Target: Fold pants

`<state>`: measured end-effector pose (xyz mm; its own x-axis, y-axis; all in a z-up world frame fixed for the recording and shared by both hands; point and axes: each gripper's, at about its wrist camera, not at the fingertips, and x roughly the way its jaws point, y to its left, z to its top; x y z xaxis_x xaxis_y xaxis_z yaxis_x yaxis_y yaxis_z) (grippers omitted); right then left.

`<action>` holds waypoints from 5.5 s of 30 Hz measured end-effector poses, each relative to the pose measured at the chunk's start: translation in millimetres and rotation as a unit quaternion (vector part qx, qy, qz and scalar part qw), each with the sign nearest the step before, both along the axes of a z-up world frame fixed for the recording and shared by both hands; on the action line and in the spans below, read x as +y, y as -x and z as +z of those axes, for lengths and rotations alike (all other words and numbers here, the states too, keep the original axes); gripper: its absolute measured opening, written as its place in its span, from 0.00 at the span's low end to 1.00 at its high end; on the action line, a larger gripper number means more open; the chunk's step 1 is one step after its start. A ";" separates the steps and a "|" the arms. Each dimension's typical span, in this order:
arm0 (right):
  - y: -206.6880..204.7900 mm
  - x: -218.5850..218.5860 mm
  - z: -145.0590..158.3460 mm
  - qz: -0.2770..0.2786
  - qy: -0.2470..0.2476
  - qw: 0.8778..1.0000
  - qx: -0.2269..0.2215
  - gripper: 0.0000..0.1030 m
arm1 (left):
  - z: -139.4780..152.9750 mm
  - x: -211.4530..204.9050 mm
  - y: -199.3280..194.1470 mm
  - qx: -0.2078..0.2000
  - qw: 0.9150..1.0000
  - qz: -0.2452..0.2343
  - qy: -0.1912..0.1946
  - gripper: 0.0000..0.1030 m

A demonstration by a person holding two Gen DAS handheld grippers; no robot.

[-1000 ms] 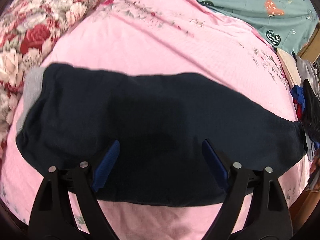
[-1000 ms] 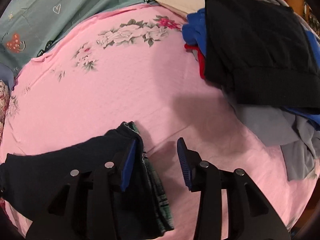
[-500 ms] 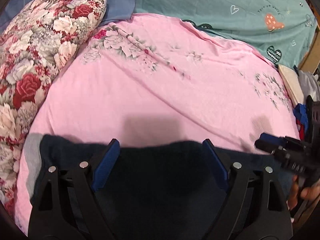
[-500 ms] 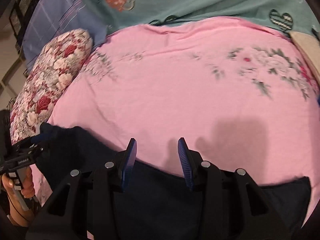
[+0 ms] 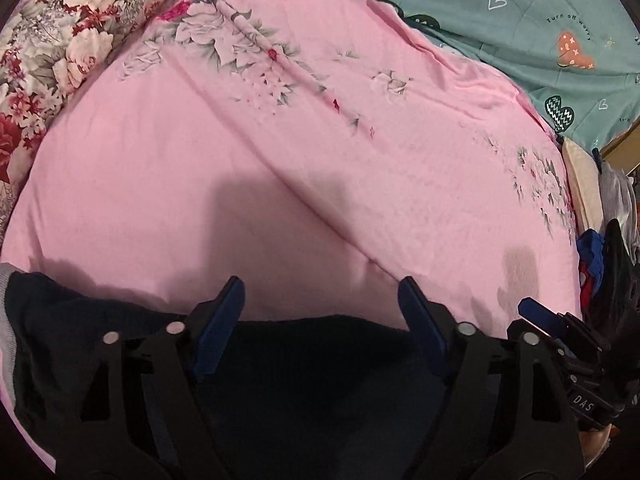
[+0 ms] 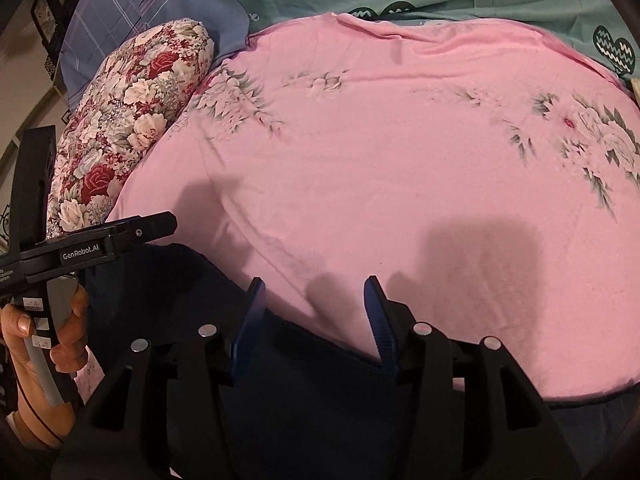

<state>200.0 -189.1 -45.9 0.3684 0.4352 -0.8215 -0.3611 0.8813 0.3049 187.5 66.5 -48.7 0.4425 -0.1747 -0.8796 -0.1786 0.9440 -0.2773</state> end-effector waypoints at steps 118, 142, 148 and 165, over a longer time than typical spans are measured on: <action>6.7 113.0 -18.2 0.168 -0.003 0.986 -0.001 0.05 | -4.7 19.5 95.9 -0.027 0.997 -0.028 -0.072 0.68; 85.6 -244.3 -2.7 -0.223 0.043 0.974 0.004 0.10 | -8.9 24.0 105.6 -0.020 0.997 -0.008 -0.073 0.82; 124.2 -234.3 -5.5 -0.162 0.031 0.986 -0.005 0.41 | -9.3 27.4 109.3 -0.012 0.996 0.005 -0.085 0.82; 182.8 -282.7 -1.2 -0.308 -0.045 0.947 0.072 0.63 | -6.0 28.1 128.0 -0.023 0.998 -0.011 -0.051 0.83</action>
